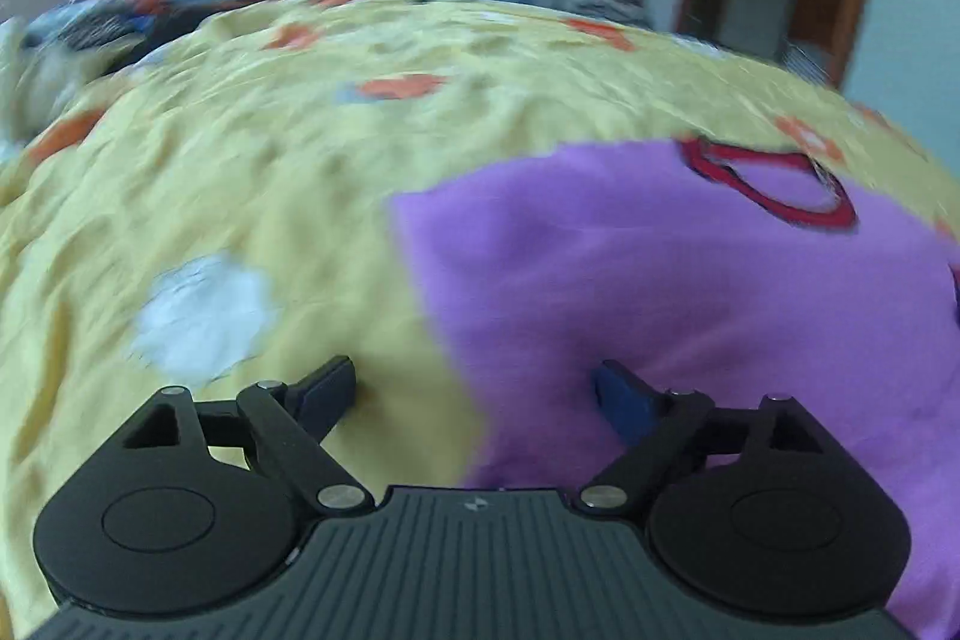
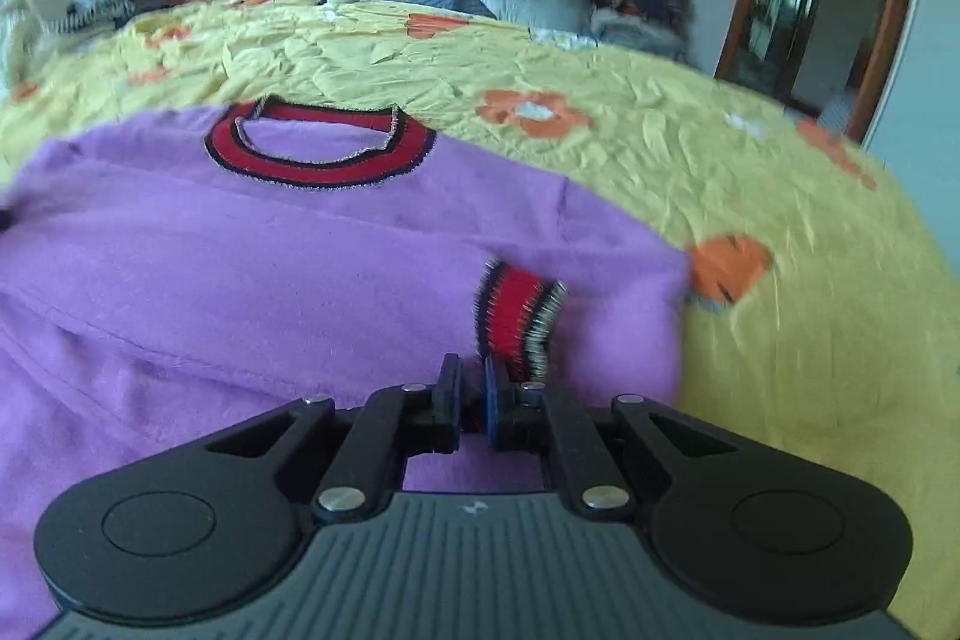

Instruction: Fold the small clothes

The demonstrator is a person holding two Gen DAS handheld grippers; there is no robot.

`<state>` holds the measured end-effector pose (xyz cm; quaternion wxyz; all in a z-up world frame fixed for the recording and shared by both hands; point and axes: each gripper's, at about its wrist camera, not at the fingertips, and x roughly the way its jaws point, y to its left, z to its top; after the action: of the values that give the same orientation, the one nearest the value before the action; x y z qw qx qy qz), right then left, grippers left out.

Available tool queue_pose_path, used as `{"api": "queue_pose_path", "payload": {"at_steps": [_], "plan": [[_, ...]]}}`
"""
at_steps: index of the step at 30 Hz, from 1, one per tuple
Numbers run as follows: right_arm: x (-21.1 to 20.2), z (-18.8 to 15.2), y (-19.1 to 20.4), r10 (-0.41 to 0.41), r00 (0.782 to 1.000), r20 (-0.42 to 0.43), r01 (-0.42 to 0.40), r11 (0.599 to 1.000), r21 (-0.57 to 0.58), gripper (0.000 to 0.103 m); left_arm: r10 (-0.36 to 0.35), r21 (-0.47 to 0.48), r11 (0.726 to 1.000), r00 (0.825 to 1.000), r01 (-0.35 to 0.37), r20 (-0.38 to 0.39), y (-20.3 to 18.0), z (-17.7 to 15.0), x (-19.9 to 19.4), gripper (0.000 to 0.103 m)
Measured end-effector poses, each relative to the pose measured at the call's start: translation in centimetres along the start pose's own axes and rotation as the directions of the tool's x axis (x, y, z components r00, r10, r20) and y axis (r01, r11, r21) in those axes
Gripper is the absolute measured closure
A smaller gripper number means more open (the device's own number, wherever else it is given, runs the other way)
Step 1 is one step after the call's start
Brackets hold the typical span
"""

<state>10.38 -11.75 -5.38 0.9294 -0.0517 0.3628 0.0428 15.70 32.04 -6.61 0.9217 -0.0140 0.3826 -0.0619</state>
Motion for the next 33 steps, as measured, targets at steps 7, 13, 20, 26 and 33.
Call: {"api": "queue_pose_path", "payload": {"at_steps": [7, 13, 20, 26, 33], "plan": [[-2.7, 0.1, 0.3, 0.087, 0.992, 0.091, -0.092, 0.994, 0.052, 0.092, -0.24, 0.056, 0.97, 0.968, 0.236, 0.078, -2.9, -0.8, -4.2, 0.02], [-1.3, -1.7, -0.7, -0.021, 1.0, -0.001, 0.021, 1.0, 0.002, 0.092, -0.15, 0.195, 0.97, 0.989, 0.148, -0.002, -5.2, -3.0, -1.6, 0.021], [-0.2, 2.0, -1.5, 0.085, 0.993, 0.087, -0.091, 0.993, 0.077, 0.089, -0.125, 0.177, 0.976, 0.992, 0.128, -0.028, -4.7, -3.8, -2.6, 0.02], [0.4, 0.3, -2.7, -0.032, 0.999, -0.007, 0.032, 0.997, 0.071, 0.062, -0.144, 0.154, 0.977, 0.989, 0.144, -0.007, -3.7, -4.7, -4.0, 0.018], [-4.9, -4.3, 1.8, 0.107, 0.994, -0.019, -0.107, 0.993, 0.042, 0.062, -0.125, 0.163, 0.979, 0.992, 0.127, -0.018, -3.5, -7.3, -5.5, 0.013]]}}
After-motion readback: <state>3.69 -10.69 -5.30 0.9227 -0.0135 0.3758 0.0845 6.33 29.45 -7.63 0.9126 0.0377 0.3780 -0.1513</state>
